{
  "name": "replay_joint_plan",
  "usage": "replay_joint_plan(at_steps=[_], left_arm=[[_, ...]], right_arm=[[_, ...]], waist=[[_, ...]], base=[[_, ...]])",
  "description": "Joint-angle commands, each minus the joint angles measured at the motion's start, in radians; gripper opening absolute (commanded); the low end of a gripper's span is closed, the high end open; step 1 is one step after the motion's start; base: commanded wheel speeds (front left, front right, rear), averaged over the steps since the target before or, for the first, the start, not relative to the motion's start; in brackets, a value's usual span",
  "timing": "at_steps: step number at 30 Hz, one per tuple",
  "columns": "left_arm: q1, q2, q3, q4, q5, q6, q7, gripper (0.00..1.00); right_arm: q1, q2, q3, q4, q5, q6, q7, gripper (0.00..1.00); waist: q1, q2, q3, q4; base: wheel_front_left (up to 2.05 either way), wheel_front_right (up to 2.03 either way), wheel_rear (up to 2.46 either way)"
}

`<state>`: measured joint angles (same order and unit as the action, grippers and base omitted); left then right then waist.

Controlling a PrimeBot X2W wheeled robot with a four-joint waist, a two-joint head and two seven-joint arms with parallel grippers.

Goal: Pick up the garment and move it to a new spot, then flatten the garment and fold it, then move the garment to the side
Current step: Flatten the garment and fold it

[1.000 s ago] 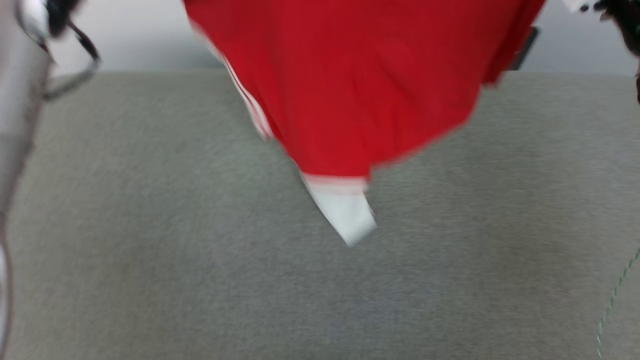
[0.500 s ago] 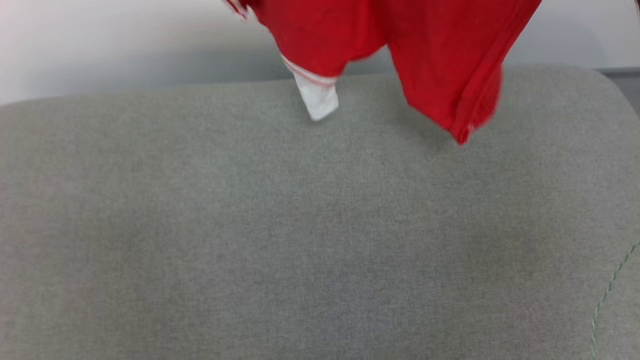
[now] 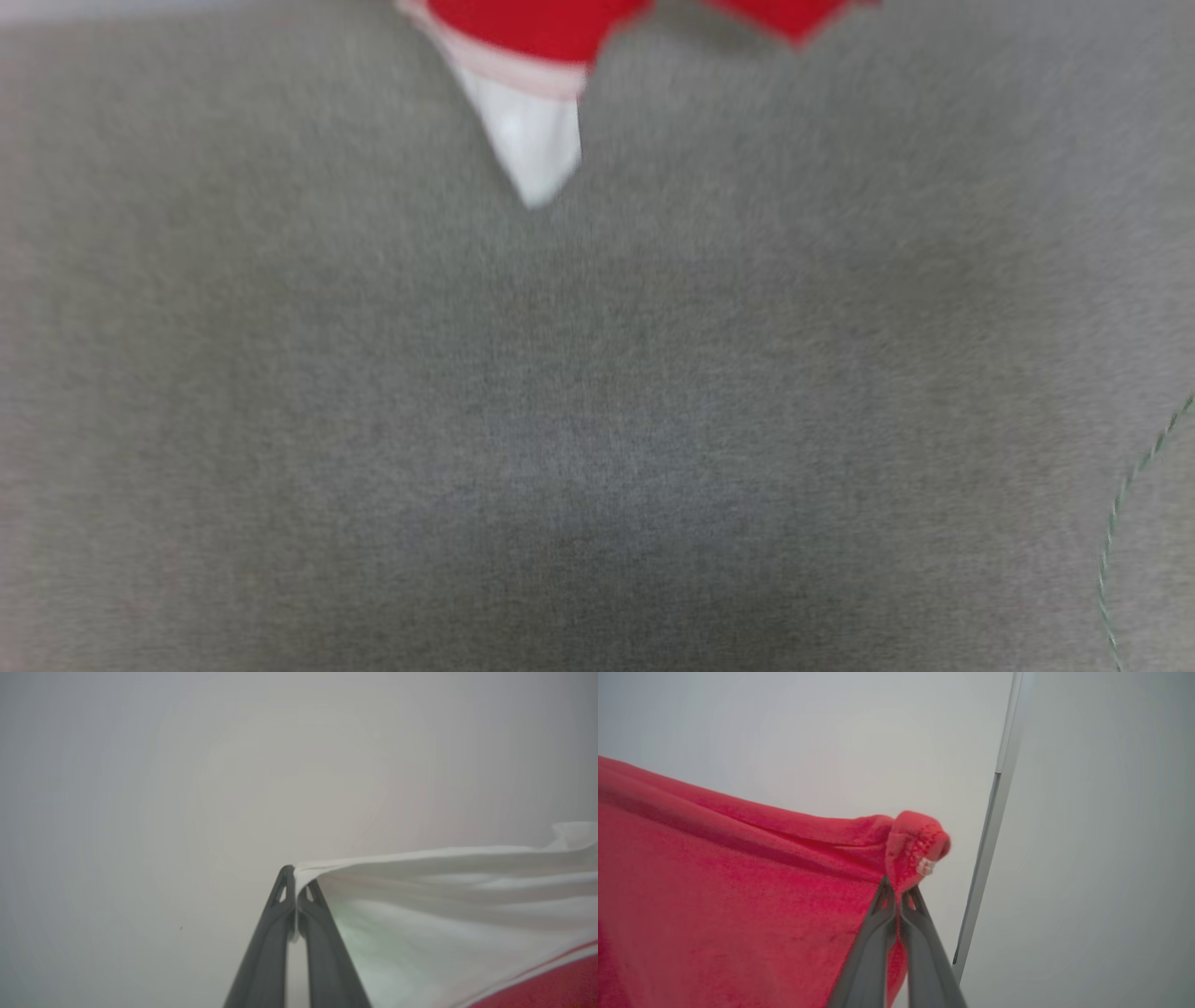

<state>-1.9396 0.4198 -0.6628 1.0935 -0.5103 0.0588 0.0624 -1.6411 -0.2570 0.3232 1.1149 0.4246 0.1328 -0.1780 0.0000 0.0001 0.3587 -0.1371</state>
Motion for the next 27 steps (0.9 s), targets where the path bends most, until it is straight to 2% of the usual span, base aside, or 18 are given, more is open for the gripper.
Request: replay_joint_plan(at_steps=[1, 6, 10, 13, 16, 20, 22, 27], left_arm=[[-0.026, -0.001, 0.001, 0.006, 0.007, 0.013, -0.027, 0.00], [-0.167, -0.044, 0.007, 0.006, 0.024, 0.028, -0.137, 0.00], [-0.256, -0.096, 0.001, 0.026, 0.030, 0.021, -0.195, 0.00], [-0.301, -0.128, 0.002, 0.052, 0.023, 0.010, -0.230, 0.00], [-0.296, -0.141, 0.013, 0.087, 0.007, -0.004, -0.263, 0.00], [-0.236, -0.147, 0.006, 0.129, -0.003, -0.041, -0.287, 0.00], [-0.185, -0.140, 0.002, 0.148, -0.010, -0.059, -0.289, 0.00], [-0.025, -0.128, -0.003, 0.176, -0.031, -0.099, -0.272, 0.00]], right_arm=[[-0.022, -0.002, -0.014, 0.016, -0.020, -0.004, -0.027, 0.00], [-0.119, -0.005, -0.081, 0.030, -0.106, -0.004, -0.085, 0.00], [-0.130, -0.018, -0.203, -0.094, -0.196, -0.003, -0.086, 0.00], [-0.095, 0.011, -0.293, -0.151, -0.272, -0.003, -0.086, 0.00], [-0.070, 0.058, -0.334, -0.158, -0.327, -0.003, -0.086, 0.00], [-0.034, 0.108, -0.310, -0.116, -0.331, -0.003, -0.086, 0.00], [-0.019, 0.119, -0.260, -0.088, -0.324, -0.003, -0.086, 0.00], [0.048, 0.118, -0.138, -0.025, -0.210, -0.003, -0.051, 0.00]], waist=[[0.0000, -0.0001, 0.144, 0.004], [0.0000, -0.0001, 0.273, 0.030], [0.0000, -0.0001, 0.354, 0.067], [0.0000, -0.0001, 0.395, 0.087], [0.0000, -0.0001, 0.417, 0.097], [0.0000, -0.0001, 0.405, 0.107], [0.0000, -0.0001, 0.375, 0.114], [0.0000, -0.0001, 0.265, 0.133]], base=[[0.00, 0.00, 0.00], [0.00, 0.00, 0.00], [0.00, 0.00, 0.00], [0.00, 0.00, 0.00], [0.00, 0.00, 0.00], [0.00, 0.00, 0.00], [0.00, 0.00, 0.00], [0.00, 0.00, 0.00]])
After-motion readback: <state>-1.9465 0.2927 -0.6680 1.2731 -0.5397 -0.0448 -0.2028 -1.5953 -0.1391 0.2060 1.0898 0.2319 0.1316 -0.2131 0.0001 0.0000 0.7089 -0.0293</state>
